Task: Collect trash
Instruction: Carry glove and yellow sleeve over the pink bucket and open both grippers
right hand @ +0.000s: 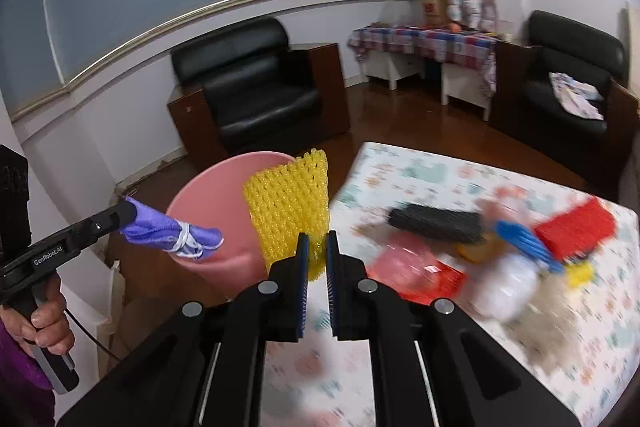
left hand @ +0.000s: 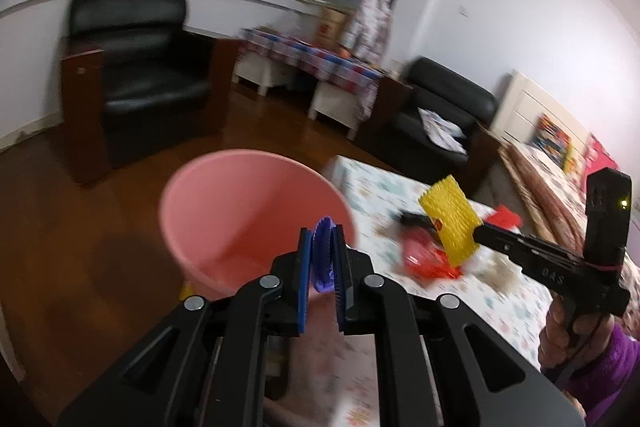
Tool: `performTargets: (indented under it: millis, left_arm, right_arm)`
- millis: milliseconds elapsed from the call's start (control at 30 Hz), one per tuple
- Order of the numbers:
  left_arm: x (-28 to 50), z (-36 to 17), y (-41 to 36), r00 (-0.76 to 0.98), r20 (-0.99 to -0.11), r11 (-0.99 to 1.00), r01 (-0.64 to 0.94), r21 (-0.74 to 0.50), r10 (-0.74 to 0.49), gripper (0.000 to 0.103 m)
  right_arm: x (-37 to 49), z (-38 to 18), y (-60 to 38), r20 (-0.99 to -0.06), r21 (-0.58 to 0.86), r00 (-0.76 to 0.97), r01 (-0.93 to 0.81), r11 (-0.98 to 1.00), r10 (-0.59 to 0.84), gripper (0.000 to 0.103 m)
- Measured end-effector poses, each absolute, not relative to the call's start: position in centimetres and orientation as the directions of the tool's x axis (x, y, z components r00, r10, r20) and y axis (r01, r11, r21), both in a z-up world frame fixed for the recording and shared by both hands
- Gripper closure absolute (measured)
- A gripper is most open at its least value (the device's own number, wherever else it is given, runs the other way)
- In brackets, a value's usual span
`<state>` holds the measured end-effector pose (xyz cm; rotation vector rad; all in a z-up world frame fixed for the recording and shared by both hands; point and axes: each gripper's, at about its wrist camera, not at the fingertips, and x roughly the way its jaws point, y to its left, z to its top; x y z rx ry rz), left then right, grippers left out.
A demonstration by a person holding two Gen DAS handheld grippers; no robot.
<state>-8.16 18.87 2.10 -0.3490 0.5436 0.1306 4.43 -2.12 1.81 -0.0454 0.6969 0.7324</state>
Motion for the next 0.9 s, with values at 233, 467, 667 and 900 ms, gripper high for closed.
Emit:
performTargets:
  millis: [233,467,667,900]
  left_arm:
    - [-7.7,1.5,21.7,0.833,-0.533,0.908,-0.327,-0.26,0.148,0.093]
    - [-6.5,-0.2,23.3,0.802,-0.566,0.886,-0.389,-0.254,0.19,0.093]
    - [-6.0,-0.9,24.1,0.793,-0.571,0.875,-0.415,-0.25,0.213,0.092]
    - [-5.5,-1.1,24.7,0.797,-0.571,0.87,-0.41,-0.274,0.196,0.068]
  right_arm:
    - [6.5,0.7,5.1,-0.624,0.219,0.463,-0.669,0.71,0.629,0.095]
    - [8.0,-1.8,9.4,-0.663,0.23,0.412,-0.682,0.694,0.625,0.095]
    - [8.3,-3.2,10.8,-0.678,0.224,0.405,-0.682,0.696,0.614,0.094]
    - [8.6,-3.9,11.0,-0.688,0.23,0.389,-0.684,0.692,0.613,0.086]
